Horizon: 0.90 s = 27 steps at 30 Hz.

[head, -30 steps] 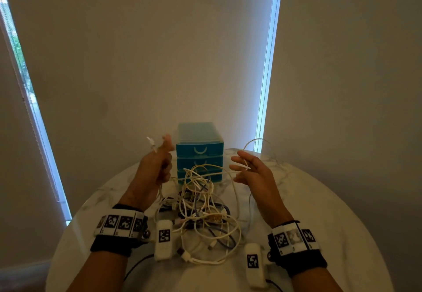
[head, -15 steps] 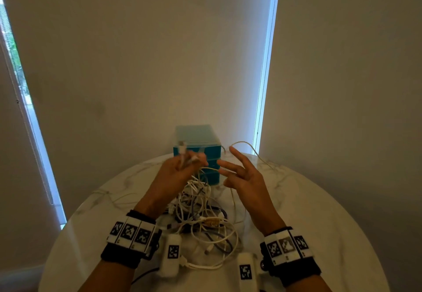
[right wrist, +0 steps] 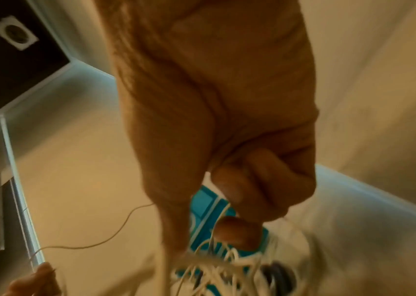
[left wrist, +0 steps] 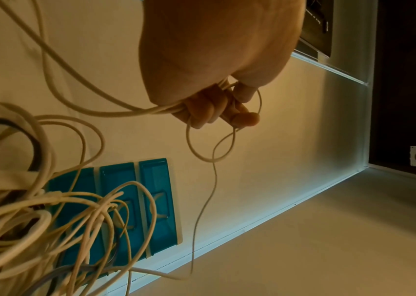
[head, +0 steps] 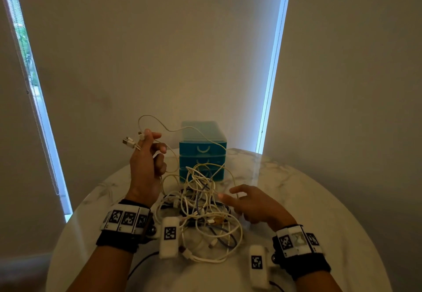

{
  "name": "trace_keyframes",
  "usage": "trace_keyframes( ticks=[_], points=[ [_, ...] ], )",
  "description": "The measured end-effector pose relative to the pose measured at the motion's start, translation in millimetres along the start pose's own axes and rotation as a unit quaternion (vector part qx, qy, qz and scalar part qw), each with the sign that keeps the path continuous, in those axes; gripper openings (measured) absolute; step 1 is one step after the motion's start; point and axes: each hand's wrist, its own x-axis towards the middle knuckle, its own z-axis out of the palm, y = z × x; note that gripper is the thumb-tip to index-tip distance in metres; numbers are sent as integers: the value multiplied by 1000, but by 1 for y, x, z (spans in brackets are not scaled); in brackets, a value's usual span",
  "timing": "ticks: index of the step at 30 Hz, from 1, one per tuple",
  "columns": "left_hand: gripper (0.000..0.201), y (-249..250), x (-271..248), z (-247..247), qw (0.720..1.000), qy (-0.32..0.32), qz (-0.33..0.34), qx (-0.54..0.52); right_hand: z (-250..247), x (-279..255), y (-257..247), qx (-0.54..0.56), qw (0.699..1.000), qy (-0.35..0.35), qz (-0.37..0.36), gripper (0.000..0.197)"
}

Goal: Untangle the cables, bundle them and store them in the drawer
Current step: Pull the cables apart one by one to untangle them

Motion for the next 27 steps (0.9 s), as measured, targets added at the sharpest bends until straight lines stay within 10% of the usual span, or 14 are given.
trace_keyframes(
  ticks=[9,13,27],
  points=[
    [32,0,6,-5,999,-13,-5,-41,21,30,21,-72,997,3,16,35],
    [32,1,7,-8,999,-4,-4,-42,5,25,11,117,987,109,-9,25],
    [19,6,7,-9,993,65,65,80,-54,-1,-88,520,737,374,-217,12]
  ],
)
